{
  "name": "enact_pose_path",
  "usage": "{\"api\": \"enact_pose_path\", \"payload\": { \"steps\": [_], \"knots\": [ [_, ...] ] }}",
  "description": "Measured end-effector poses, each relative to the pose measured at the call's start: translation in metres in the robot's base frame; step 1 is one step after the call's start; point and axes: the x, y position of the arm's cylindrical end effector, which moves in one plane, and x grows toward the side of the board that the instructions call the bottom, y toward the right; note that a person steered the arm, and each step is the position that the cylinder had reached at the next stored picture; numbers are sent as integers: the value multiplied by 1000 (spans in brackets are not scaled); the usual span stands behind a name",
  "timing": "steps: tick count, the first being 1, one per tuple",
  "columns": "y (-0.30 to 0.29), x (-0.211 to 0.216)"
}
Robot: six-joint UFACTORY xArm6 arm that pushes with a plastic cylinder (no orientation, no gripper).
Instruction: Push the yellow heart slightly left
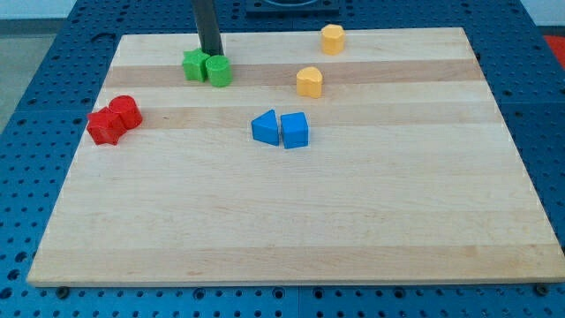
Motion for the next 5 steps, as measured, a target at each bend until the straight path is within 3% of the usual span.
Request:
{"api": "enact_pose_path", "payload": {
  "steps": [2, 3, 4, 5],
  "knots": [
    [0, 47],
    [6, 37],
    [46, 8],
    [98, 8]
  ]
}}
